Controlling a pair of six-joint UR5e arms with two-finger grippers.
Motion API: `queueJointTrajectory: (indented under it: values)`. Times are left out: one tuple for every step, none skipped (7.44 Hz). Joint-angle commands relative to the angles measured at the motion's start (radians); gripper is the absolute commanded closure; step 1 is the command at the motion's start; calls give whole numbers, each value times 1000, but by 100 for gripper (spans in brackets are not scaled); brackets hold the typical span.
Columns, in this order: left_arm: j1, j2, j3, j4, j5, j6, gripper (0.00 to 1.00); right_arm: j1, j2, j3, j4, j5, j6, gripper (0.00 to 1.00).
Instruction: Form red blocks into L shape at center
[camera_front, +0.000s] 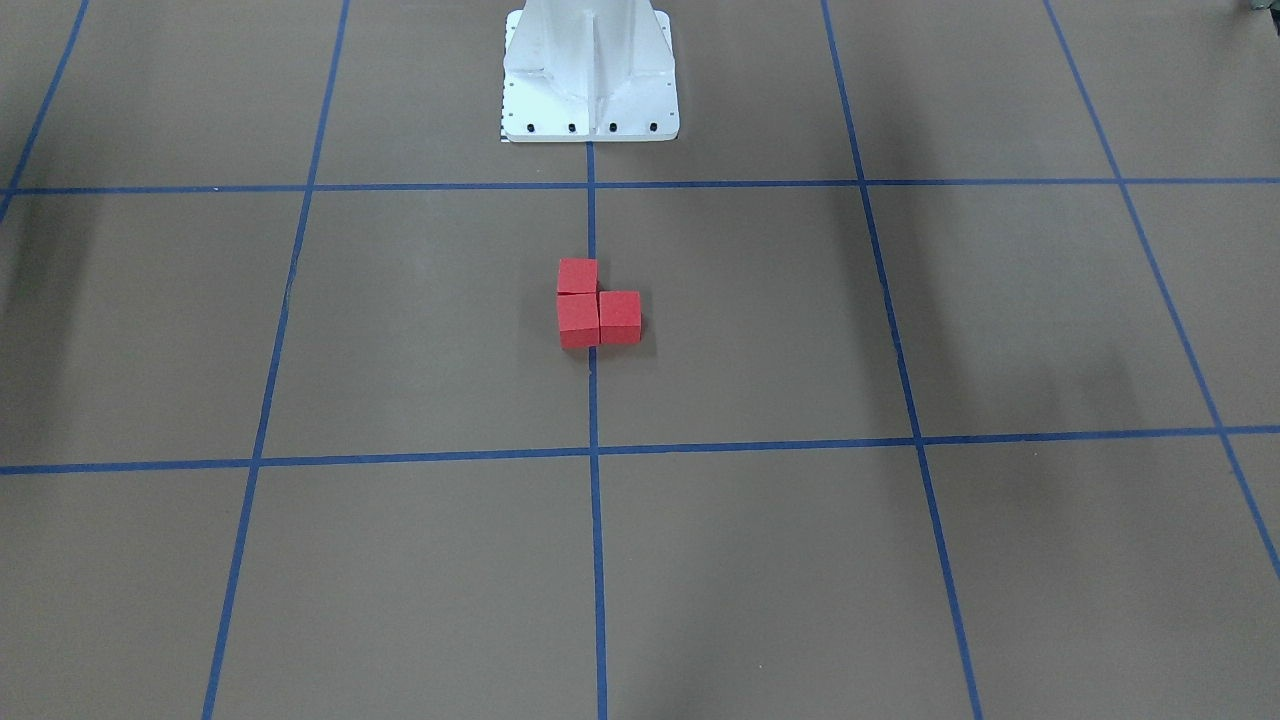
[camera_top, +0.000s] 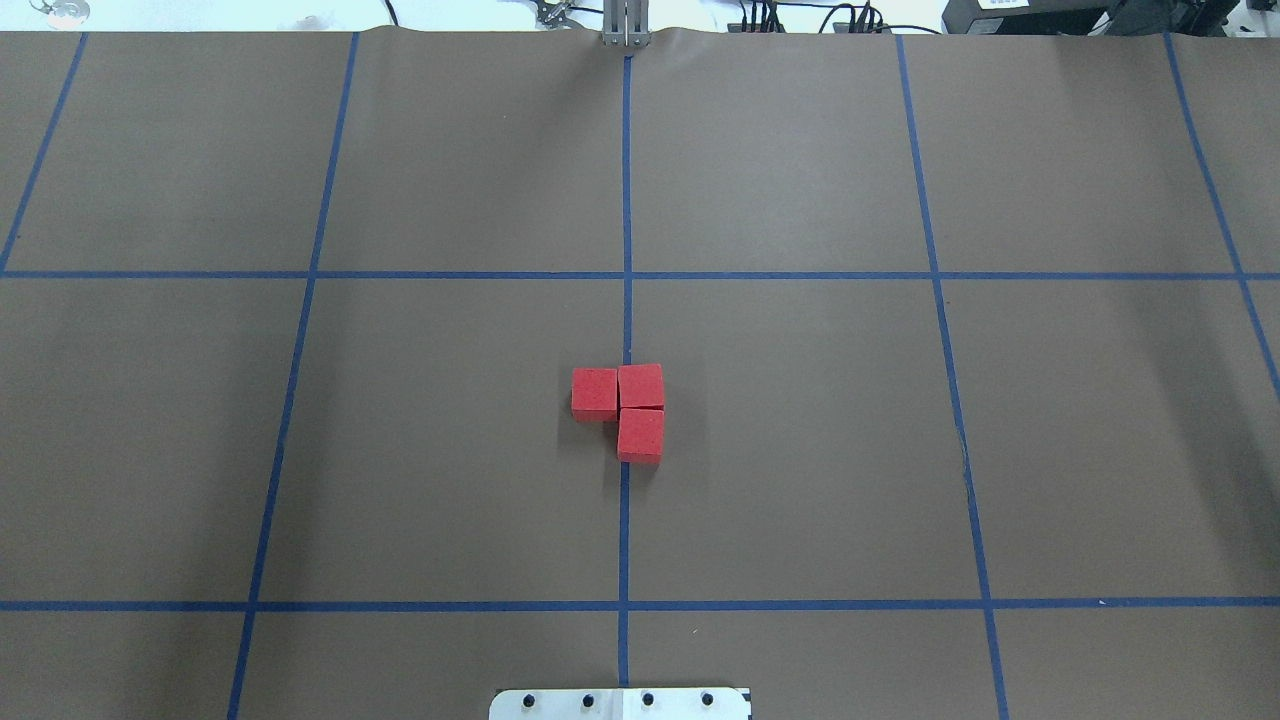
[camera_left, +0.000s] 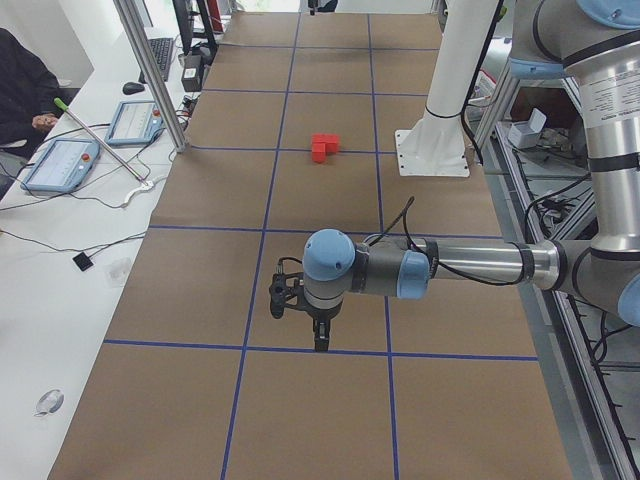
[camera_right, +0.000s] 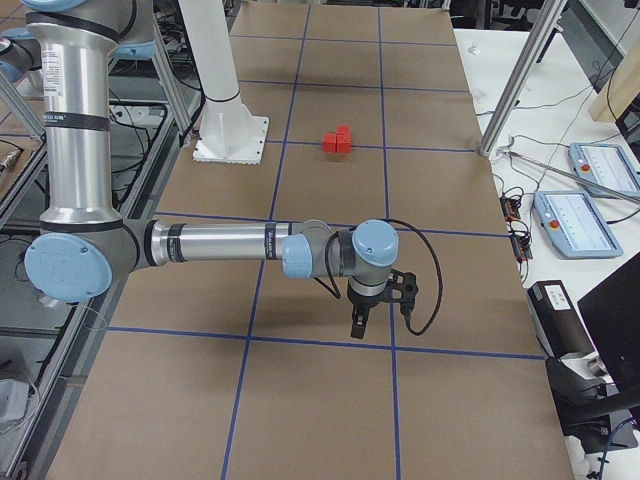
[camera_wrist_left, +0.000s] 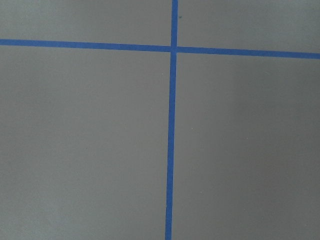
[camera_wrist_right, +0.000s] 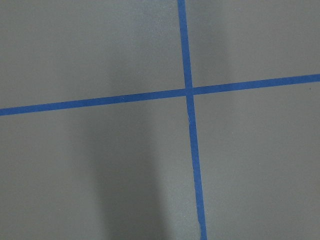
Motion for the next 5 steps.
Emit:
queueJointTrajectory:
  values:
    - [0, 0, -2, 1, 2, -1, 0, 0, -8, 4, 0, -26, -7, 0]
    - [0, -1, -3, 1, 2, -3, 0, 0, -15, 4, 1, -26, -9, 0]
    - [0, -1, 0, 1, 2, -3, 0, 0, -18, 4, 0, -26, -12, 0]
    - [0, 0, 3, 0, 5, -1, 0, 0, -18, 4, 1, -26, -16, 0]
    - [0, 0, 3, 0, 2, -1, 0, 0, -18, 4, 1, -26, -18, 0]
